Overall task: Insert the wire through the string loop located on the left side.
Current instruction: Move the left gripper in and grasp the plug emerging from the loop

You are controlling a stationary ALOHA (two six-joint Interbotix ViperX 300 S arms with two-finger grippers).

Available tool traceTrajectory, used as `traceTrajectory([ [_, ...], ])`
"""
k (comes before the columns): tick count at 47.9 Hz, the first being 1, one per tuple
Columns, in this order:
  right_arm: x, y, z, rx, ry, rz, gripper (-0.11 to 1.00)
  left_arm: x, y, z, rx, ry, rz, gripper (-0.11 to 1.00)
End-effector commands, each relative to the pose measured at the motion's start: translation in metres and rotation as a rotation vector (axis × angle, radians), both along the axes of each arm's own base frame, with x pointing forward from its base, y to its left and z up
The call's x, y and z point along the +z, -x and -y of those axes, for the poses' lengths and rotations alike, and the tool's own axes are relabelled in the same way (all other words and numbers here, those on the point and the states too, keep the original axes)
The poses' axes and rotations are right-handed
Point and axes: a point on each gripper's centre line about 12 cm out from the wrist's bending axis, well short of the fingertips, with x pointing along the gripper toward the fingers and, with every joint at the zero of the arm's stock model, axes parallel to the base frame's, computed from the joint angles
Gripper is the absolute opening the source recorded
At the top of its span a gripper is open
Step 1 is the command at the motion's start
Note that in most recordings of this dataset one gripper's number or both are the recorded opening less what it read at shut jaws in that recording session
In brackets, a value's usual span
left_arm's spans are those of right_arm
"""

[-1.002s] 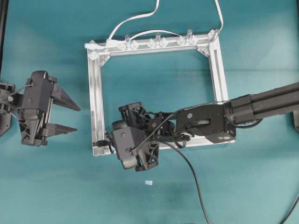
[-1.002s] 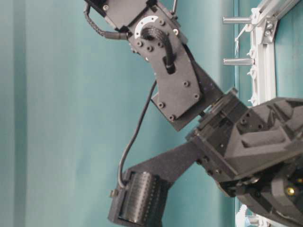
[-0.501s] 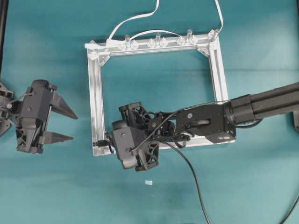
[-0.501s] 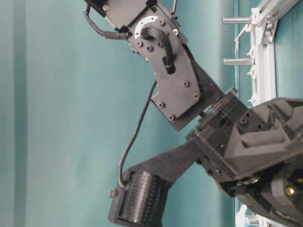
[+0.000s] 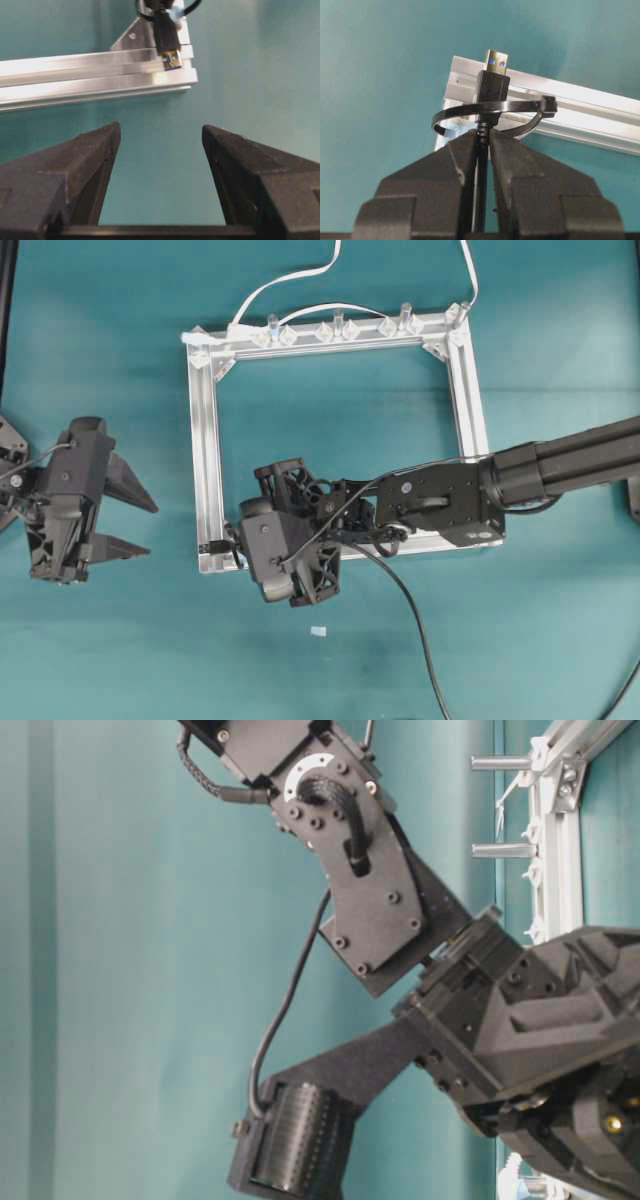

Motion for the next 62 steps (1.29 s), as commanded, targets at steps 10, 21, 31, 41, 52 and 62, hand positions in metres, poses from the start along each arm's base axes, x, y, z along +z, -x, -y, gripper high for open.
traceTrajectory([
  [10, 0.021, -0.006, -0.001, 0.002, -0.001, 0.056, 0.1, 0.009, -0.011, 0.006, -0.006, 0.014, 0.023, 0.69],
  [21, 0.022, -0.006, -0.001, 0.002, -0.001, 0.058, 0.1, 0.002, -0.021, 0.008, -0.003, 0.009, 0.005, 0.69],
  [31, 0.021, -0.006, 0.0, 0.001, -0.001, 0.056, 0.1, -0.002, -0.039, 0.013, -0.004, 0.004, 0.002, 0.7],
  [41, 0.02, -0.006, 0.0, 0.001, 0.001, 0.055, 0.1, -0.011, -0.052, 0.016, 0.0, 0.0, -0.019, 0.78],
  [52, 0.021, -0.006, 0.0, 0.009, 0.012, 0.058, 0.1, -0.018, -0.06, 0.018, 0.001, -0.005, -0.04, 0.85],
  [62, 0.02, -0.006, 0.0, 0.008, 0.014, 0.057, 0.1, -0.02, -0.068, 0.02, 0.002, -0.008, -0.047, 0.85],
])
